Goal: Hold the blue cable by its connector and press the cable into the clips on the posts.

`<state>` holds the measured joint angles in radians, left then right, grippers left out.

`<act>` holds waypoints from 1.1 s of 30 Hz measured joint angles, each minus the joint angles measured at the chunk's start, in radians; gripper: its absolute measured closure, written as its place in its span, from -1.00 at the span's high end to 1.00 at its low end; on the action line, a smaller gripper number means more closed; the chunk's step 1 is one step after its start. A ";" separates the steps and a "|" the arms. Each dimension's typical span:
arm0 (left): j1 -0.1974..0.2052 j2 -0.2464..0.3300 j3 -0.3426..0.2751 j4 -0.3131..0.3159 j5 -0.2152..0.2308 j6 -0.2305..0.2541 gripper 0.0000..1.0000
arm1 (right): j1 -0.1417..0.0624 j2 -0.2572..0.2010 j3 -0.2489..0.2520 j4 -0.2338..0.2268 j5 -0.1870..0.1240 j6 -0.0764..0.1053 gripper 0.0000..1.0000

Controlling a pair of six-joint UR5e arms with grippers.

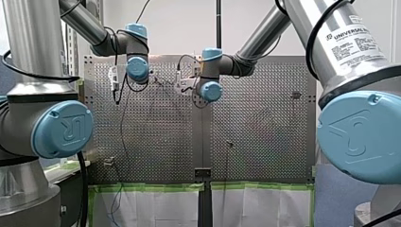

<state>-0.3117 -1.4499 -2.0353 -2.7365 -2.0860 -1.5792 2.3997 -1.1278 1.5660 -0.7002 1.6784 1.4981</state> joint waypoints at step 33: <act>0.093 -0.118 0.146 -0.063 0.074 -0.040 -1.00 | -0.026 0.114 -0.170 0.091 -0.004 0.036 -1.00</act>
<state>-0.2187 -1.5684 -1.8894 -2.7992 -2.0116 -1.6196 2.3739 -1.0138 1.3957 -0.6097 1.6744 1.5338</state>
